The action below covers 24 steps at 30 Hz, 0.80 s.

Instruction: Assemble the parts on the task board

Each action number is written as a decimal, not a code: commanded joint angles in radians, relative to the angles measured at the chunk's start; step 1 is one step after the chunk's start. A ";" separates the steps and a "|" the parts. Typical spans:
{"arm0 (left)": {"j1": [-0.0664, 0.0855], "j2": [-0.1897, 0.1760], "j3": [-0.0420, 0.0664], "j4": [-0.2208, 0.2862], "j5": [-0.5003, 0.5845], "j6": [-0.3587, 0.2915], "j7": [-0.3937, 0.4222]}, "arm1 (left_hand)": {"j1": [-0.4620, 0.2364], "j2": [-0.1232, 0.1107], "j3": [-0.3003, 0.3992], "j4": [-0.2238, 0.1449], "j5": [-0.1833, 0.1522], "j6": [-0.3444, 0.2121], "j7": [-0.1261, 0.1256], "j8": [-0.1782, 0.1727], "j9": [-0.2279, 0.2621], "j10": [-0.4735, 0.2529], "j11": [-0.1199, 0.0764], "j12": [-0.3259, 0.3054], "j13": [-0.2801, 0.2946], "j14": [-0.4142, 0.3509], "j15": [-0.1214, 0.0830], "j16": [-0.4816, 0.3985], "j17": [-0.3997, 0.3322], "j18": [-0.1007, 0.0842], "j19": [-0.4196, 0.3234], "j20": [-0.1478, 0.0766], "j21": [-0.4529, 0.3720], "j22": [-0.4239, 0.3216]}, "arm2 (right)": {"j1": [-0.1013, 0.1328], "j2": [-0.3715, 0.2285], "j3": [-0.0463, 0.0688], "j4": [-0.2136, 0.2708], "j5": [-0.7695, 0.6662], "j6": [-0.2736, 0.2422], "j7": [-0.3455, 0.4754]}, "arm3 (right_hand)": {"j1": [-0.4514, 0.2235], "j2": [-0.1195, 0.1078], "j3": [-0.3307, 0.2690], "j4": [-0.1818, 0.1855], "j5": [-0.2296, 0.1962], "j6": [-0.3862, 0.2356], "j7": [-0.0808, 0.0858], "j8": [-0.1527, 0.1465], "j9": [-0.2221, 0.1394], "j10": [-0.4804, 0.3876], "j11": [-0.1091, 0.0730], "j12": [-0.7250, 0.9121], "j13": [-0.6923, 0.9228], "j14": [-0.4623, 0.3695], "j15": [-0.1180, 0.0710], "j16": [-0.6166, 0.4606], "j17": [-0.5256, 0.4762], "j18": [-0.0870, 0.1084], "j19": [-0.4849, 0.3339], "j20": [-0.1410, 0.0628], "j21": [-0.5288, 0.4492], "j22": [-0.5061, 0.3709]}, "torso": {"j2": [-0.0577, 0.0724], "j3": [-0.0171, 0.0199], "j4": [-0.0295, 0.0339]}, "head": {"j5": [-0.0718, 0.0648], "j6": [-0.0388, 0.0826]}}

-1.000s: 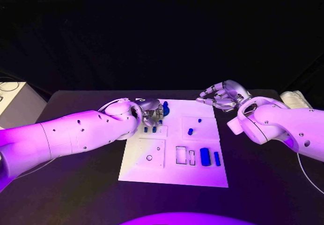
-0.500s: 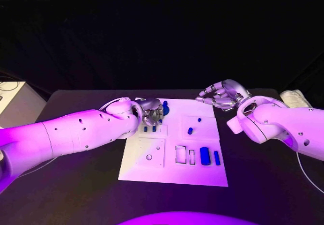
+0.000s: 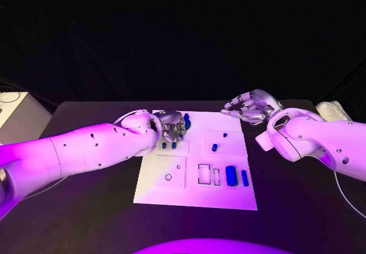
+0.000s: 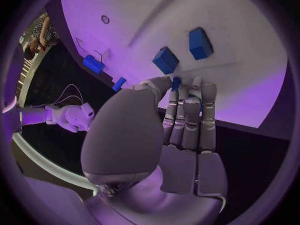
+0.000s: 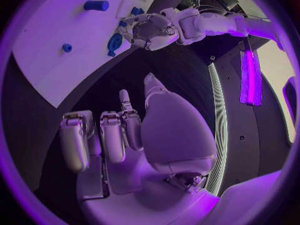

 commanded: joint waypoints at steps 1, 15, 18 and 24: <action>0.000 0.004 0.000 -0.001 0.015 0.027 0.003 | 0.004 0.002 0.009 -0.002 0.000 0.011 0.001 -0.004 -0.001 0.013 0.000 -0.007 -0.002 0.012 -0.002 0.012 0.009 -0.005 0.012 0.001 0.011 0.011 | -0.001 0.000 0.000 0.003 -0.010 0.007 0.011 | -0.001 0.005 -0.001 -0.004 0.005 -0.008 0.000 0.007 0.002 -0.007 0.001 -0.006 0.145 0.087 -0.007 -0.005 0.193 0.006 0.085 -0.008 -0.003 0.234 | 0.000 0.0005 0.0001 | -0.002 -0.001; -0.001 0.011 0.000 -0.012 0.015 0.045 -0.012 | 0.020 0.024 0.056 -0.059 -0.004 0.062 0.001 -0.015 0.001 0.089 -0.019 -0.044 -0.010 0.093 -0.020 0.073 0.097 -0.020 0.078 -0.014 0.091 0.104 | -0.001 0.000 0.000 0.004 -0.011 0.008 0.011 | -0.001 0.006 0.000 -0.004 0.005 -0.007 -0.001 0.008 0.002 -0.006 0.001 -0.005 0.145 0.087 -0.008 -0.005 0.193 0.005 0.085 -0.008 -0.003 0.234 | -0.001 -0.0001 0.0006 | -0.006 -0.002; -0.001 0.012 0.000 -0.013 0.013 0.033 -0.009 | 0.033 0.033 0.078 -0.092 -0.003 0.072 0.003 -0.023 0.002 0.110 -0.023 -0.049 -0.005 0.113 -0.025 0.086 0.120 -0.023 0.089 -0.021 0.113 0.126 | -0.001 0.000 0.000 0.004 -0.011 0.008 0.011 | -0.001 0.006 0.000 -0.004 0.004 -0.006 -0.001 0.009 0.002 -0.005 0.001 -0.005 0.146 0.087 -0.008 -0.005 0.193 0.005 0.085 -0.008 -0.002 0.235 | 0.000 -0.0006 0.0011 | -0.007 -0.002; -0.001 0.009 0.001 -0.012 0.018 -0.039 0.025 | 0.023 0.034 0.117 -0.138 -0.001 0.104 -0.002 -0.033 0.008 0.146 -0.030 -0.061 0.006 0.152 -0.032 0.103 0.163 -0.028 0.106 -0.030 0.151 0.164 | -0.001 0.000 0.000 0.004 -0.011 0.008 0.012 | -0.001 0.006 0.000 -0.004 0.004 -0.006 -0.001 0.009 0.002 -0.005 0.001 -0.005 0.146 0.087 -0.008 -0.005 0.193 0.005 0.085 -0.008 -0.002 0.235 | 0.000 -0.0004 -0.0003 | -0.006 -0.001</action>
